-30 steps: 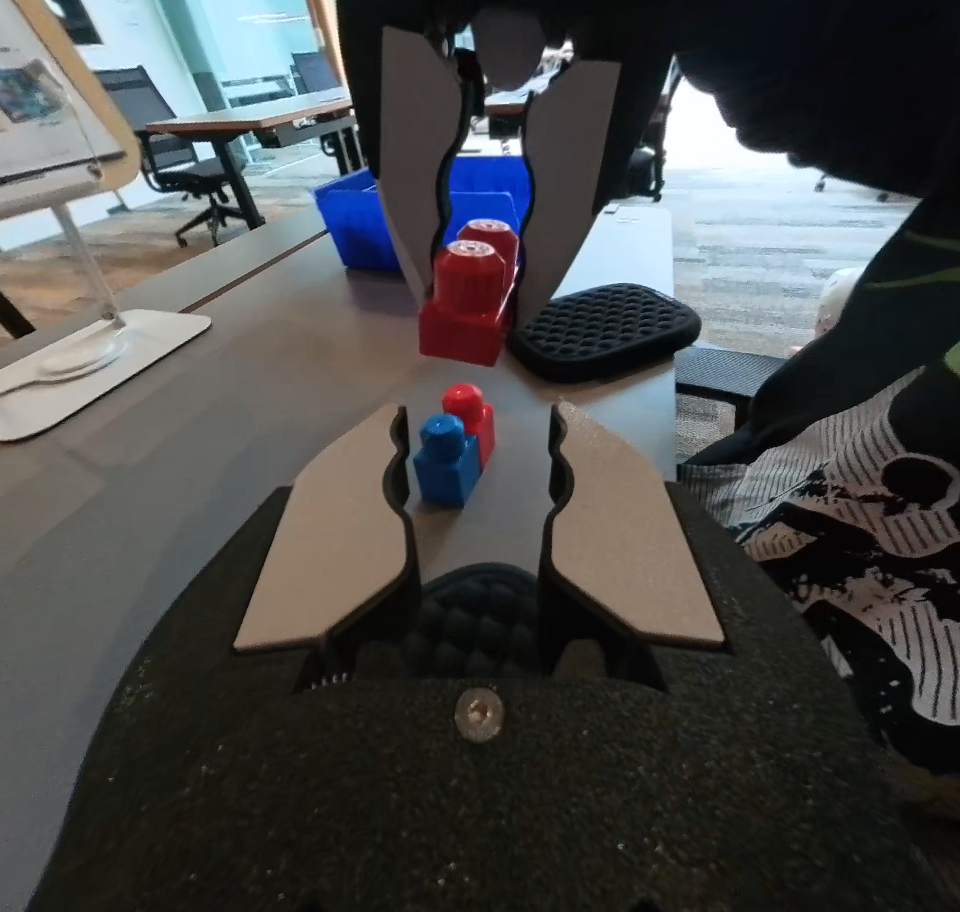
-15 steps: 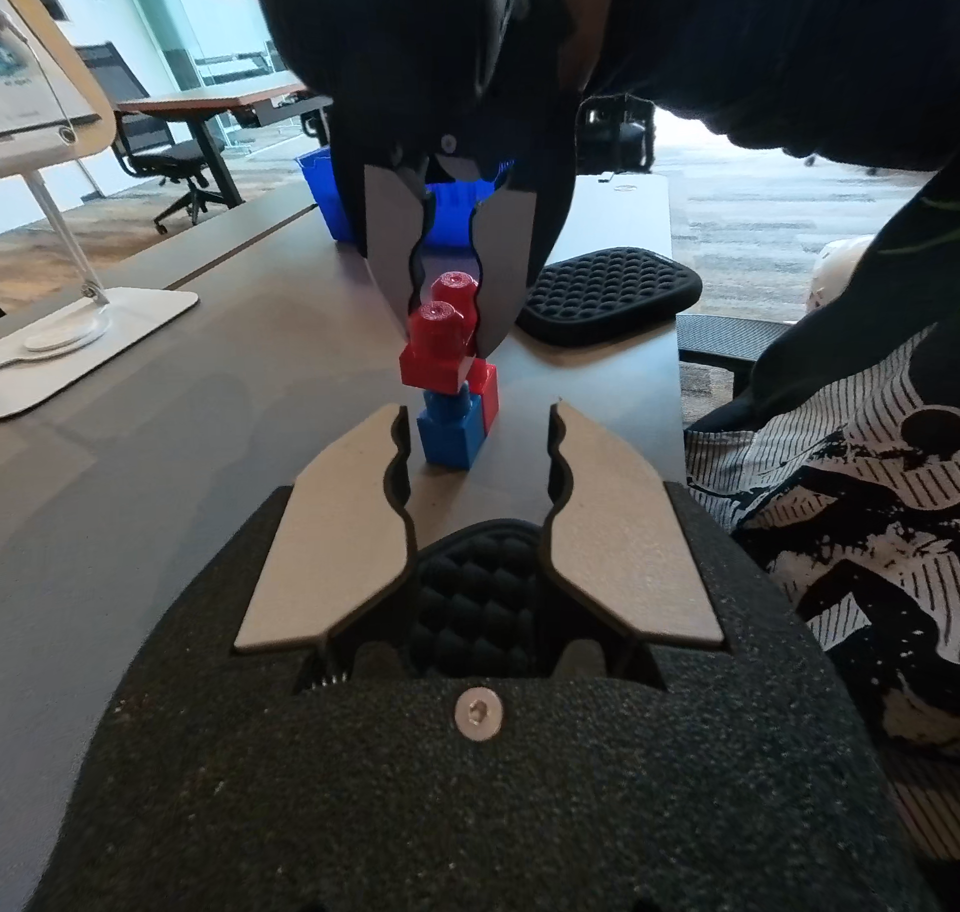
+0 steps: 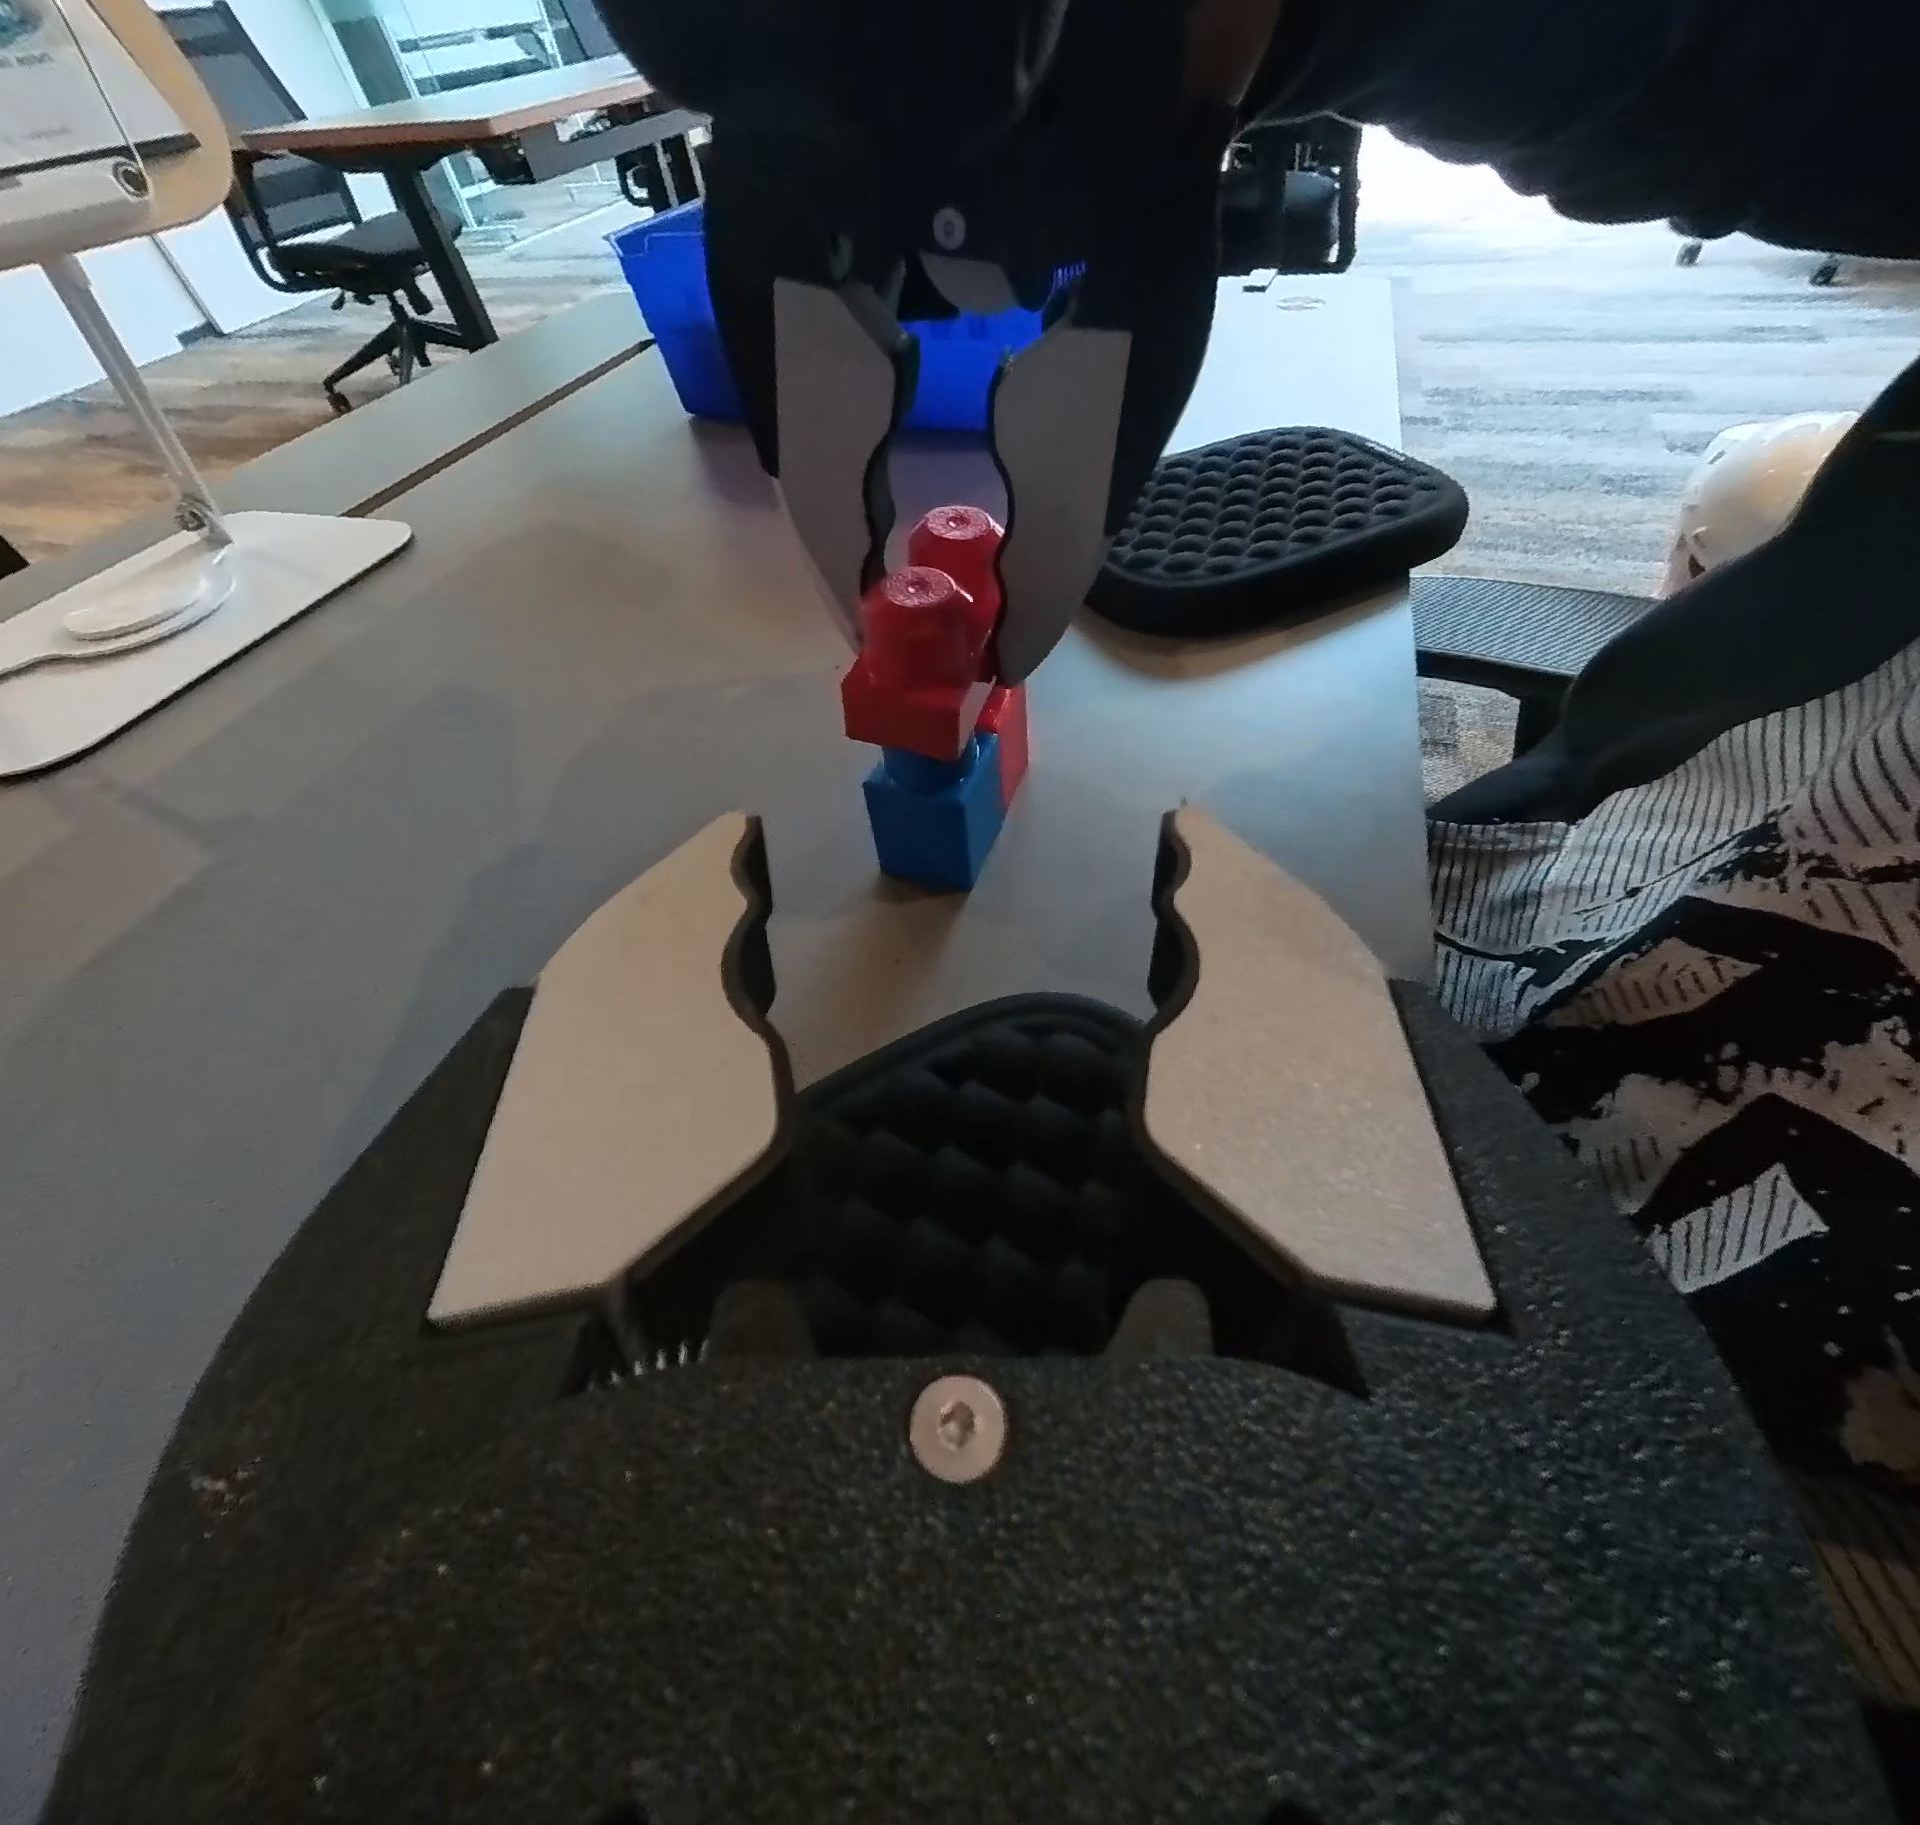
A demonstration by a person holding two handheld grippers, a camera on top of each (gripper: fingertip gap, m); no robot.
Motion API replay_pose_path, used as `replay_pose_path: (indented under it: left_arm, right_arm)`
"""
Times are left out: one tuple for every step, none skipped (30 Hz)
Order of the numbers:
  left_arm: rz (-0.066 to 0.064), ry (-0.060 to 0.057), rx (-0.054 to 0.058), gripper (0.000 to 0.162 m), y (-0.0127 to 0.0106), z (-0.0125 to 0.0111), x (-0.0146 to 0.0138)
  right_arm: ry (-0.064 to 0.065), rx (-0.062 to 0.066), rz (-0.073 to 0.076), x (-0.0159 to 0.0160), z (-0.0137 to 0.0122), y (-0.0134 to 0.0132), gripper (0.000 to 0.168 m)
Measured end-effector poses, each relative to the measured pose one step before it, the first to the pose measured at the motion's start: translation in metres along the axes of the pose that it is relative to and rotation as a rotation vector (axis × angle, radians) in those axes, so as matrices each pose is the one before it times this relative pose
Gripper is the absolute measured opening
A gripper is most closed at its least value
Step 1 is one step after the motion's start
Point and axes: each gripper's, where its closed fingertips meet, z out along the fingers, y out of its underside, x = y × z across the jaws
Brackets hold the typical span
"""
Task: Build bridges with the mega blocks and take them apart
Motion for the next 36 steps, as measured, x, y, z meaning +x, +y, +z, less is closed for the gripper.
replay_pose_path:
  left_arm:
    - [-0.0046,-0.0026,-0.0021,0.072,0.00047,0.00011,-0.00067]
    - [-0.0049,-0.0014,0.0003,0.072,0.00015,-0.00005,-0.00067]
    - [-0.0039,-0.0011,0.0010,0.072,0.00006,-0.00008,-0.00043]
    - [-0.0022,0.0010,0.0017,0.071,0.00001,-0.00020,-0.00018]
    - [-0.0010,0.0013,0.0027,0.071,-0.00012,-0.00022,0.00003]
    - [-0.0016,-0.0010,0.0029,0.071,-0.00032,-0.00030,-0.00032]
    - [-0.0027,-0.0023,0.0022,0.071,-0.00017,-0.00015,-0.00050]
    - [-0.0025,-0.0004,0.0016,0.071,-0.00009,-0.00024,-0.00036]
    - [-0.0013,0.0013,0.0009,0.071,0.00001,0.00000,0.00009]
    - [-0.0002,0.0002,-0.0005,0.071,0.00016,0.00003,-0.00009]
    - [0.0005,-0.0005,-0.0018,0.070,0.00017,0.00013,-0.00002]
    - [0.0007,-0.0005,-0.0028,0.070,0.00031,0.00035,0.00005]
    - [0.0002,-0.0016,-0.0036,0.071,0.00041,0.00033,-0.00018]
    - [0.0009,-0.0009,-0.0037,0.071,0.00061,0.00042,-0.00005]
    - [0.0016,0.0008,-0.0035,0.071,0.00048,0.00036,0.00025]
    - [0.0013,0.0013,-0.0024,0.071,0.00050,0.00021,0.00027]
    - [0.0007,0.0000,-0.0004,0.071,0.00011,0.00008,0.00014]
    - [0.0006,0.0001,0.0012,0.070,-0.00020,-0.00015,-0.00003]
    - [0.0003,0.0004,0.0022,0.070,-0.00019,-0.00023,0.00013]
    - [-0.0004,0.0003,0.0026,0.069,-0.00022,-0.00021,-0.00006]
    - [-0.0018,-0.0003,0.0016,0.069,-0.00021,-0.00017,-0.00022]
    - [-0.0028,-0.0004,0.0006,0.069,0.00007,-0.00002,-0.00025]
    - [-0.0025,0.0008,0.0000,0.069,0.00001,0.00008,-0.00022]
    - [-0.0019,0.0010,-0.0005,0.069,0.00015,0.00012,-0.00013]
    - [-0.0016,0.0002,-0.0003,0.068,0.00014,0.00005,-0.00021]
    - [-0.0013,-0.0006,0.0012,0.068,-0.00008,-0.00013,-0.00021]
    - [-0.0010,-0.0009,0.0022,0.068,-0.00020,-0.00015,-0.00022]
    - [-0.0007,0.0006,0.0028,0.067,-0.00034,-0.00026,-0.00009]
    - [-0.0010,0.0007,0.0026,0.067,-0.00031,-0.00027,-0.00006]
    - [-0.0010,0.0005,0.0015,0.067,-0.00013,-0.00011,-0.00008]
    - [0.0000,0.0009,0.0006,0.067,-0.00004,-0.00009,0.00007]
    - [0.0014,0.0008,0.0001,0.067,-0.00005,0.00010,0.00018]
    - [0.0021,0.0009,0.0000,0.067,-0.00003,0.00004,0.00028]
    - [0.0021,0.0009,0.0001,0.067,-0.00002,-0.00003,0.00033]
    - [0.0017,0.0007,0.0003,0.067,-0.00005,0.00002,0.00020]
    - [0.0012,0.0004,0.0005,0.066,-0.00004,-0.00009,0.00015]
  right_arm:
    - [-0.0025,-0.0008,0.0025,-0.00014,0.00090,0.00061,0.035]
    - [-0.0041,0.0013,0.0030,-0.00040,0.00126,0.00020,0.035]
    - [-0.0050,0.0016,0.0034,-0.00058,0.00137,0.00031,0.035]
    - [-0.0033,-0.0006,0.0014,-0.00043,0.00178,0.00046,0.035]
    - [-0.0060,-0.0029,-0.0001,-0.00088,0.00209,0.00077,0.035]
    - [-0.0024,-0.0015,0.0022,-0.00052,0.00190,0.00056,0.035]
    - [-0.0008,0.0065,0.0020,0.00007,-0.00030,-0.00065,0.035]
    - [-0.0019,0.0001,0.0002,-0.00001,0.00003,0.00029,0.035]
    - [-0.0024,0.0001,-0.0006,0.00000,0.00004,0.00016,0.035]
    - [-0.0031,-0.0004,0.0013,0.00004,0.00026,-0.00004,0.035]
    - [-0.0028,-0.0009,0.0031,-0.00001,0.00053,-0.00002,0.035]
    - [-0.0023,-0.0030,0.0047,-0.00015,0.00118,-0.00001,0.035]
    - [-0.0005,-0.0038,-0.0004,0.00009,0.00006,0.00009,0.034]
    - [-0.0002,-0.0042,-0.0018,-0.00003,0.00040,0.00007,0.035]
    - [-0.0028,-0.0056,0.0045,-0.00022,0.00159,0.00040,0.034]
    - [-0.0039,-0.0017,0.0074,-0.00014,0.00121,0.00024,0.035]
    - [-0.0016,0.0016,-0.0004,0.00003,0.00003,0.00002,0.035]
    - [-0.0023,0.0029,0.0022,-0.00002,0.00046,0.00001,0.035]
    - [-0.0043,0.0045,0.0072,-0.00015,0.00112,0.00013,0.035]
    - [-0.0039,0.0116,0.0047,-0.00004,0.00017,-0.00029,0.035]
    - [-0.0020,0.0139,0.0066,-0.00001,0.00018,-0.00012,0.035]
    - [0.0003,0.0145,0.0062,-0.00003,0.00026,-0.00030,0.035]
    - [0.0039,0.0121,0.0047,0.00012,0.00023,-0.00014,0.035]
    - [0.0054,0.0111,0.0033,0.00014,0.00012,-0.00016,0.034]
    - [0.0057,0.0079,0.0017,0.00006,0.00019,-0.00009,0.035]
    - [0.0043,0.0042,-0.0010,0.00014,0.00008,-0.00009,0.035]
    - [0.0035,-0.0001,-0.0009,0.00007,0.00014,0.00001,0.035]
    - [0.0035,-0.0039,-0.0034,0.00017,0.00010,0.00004,0.035]
    - [0.0035,-0.0053,-0.0019,0.00011,0.00013,0.00002,0.035]
    - [0.0042,-0.0055,-0.0023,0.00015,0.00019,0.00012,0.035]
    - [0.0036,-0.0042,0.0003,0.00011,0.00021,0.00001,0.035]
    - [0.0037,-0.0008,-0.0003,0.00018,0.00021,-0.00002,0.035]
    - [0.0007,0.0011,0.0018,0.00001,0.00018,-0.00005,0.035]
    - [-0.0017,0.0026,0.0026,0.00010,0.00014,-0.00011,0.035]
    - [-0.0006,0.0013,0.0023,0.00004,0.00013,-0.00002,0.035]
    - [0.0008,-0.0007,0.0000,0.00002,0.00005,0.00002,0.035]
